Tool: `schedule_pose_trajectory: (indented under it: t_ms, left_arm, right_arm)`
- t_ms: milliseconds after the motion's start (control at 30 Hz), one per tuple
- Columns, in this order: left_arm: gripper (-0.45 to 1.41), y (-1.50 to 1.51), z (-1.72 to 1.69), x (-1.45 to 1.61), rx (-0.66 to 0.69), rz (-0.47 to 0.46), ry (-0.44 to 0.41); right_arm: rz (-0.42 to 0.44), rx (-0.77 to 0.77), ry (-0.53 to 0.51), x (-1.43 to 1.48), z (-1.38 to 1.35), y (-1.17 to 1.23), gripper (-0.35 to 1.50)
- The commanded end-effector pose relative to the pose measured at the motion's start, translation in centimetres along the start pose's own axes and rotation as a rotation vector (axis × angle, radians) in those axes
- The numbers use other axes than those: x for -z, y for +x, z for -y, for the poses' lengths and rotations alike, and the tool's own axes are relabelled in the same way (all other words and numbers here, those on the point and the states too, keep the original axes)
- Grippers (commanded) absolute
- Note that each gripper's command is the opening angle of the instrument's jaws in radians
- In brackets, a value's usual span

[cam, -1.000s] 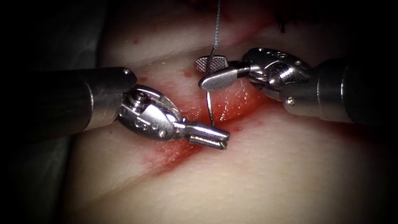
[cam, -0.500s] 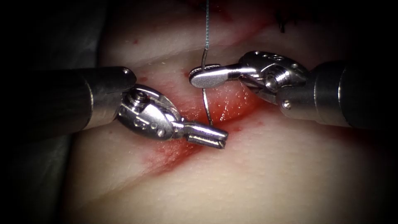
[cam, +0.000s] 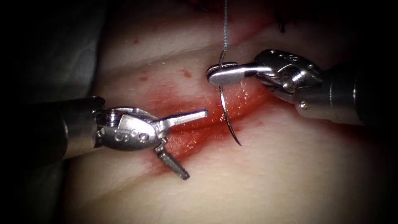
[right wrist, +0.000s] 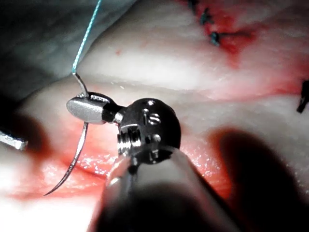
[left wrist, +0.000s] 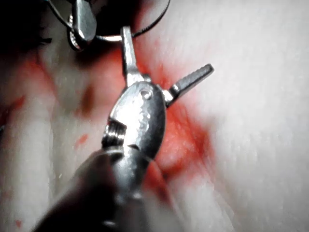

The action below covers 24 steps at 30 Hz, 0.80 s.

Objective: Wound Closure
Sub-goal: Push down with left jaws to widen wound opening

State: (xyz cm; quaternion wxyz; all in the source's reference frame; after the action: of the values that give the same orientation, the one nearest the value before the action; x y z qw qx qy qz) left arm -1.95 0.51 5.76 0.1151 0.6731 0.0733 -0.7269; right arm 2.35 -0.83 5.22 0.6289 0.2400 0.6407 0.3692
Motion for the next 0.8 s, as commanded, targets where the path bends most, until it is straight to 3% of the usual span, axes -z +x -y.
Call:
schedule_pose_trajectory:
  t_ms: [33,100,200,433,667,800]
  left_arm:
    - [0.2,-0.08,0.01,-0.04,0.019,0.029,0.027]
    - [-0.1,-0.17,0.0,0.0,0.082,0.117,0.104]
    - [-0.05,-0.39,0.09,0.02,0.148,0.244,0.207]
    - [-0.13,-0.93,0.0,0.0,0.191,0.371,0.307]
    - [-0.07,-1.37,-0.37,-0.26,0.223,0.471,0.268]
    - [-0.05,-1.48,-0.55,-0.44,0.24,0.462,0.238]
  right_arm:
    - [-0.004,0.061,-0.016,-0.08,-0.03,-0.1,-0.35]
    - [-0.045,0.202,-0.045,-0.08,-0.02,-0.12,-0.35]
    - [-0.139,0.326,-0.059,-0.09,0.0,-0.13,-0.35]
    - [-0.173,0.412,-0.07,-0.09,-0.02,-0.12,-0.35]
    - [-0.183,0.53,-0.084,-0.07,-0.05,-0.11,-0.35]
    - [-0.201,0.571,-0.088,-0.06,-0.08,-0.11,-0.35]
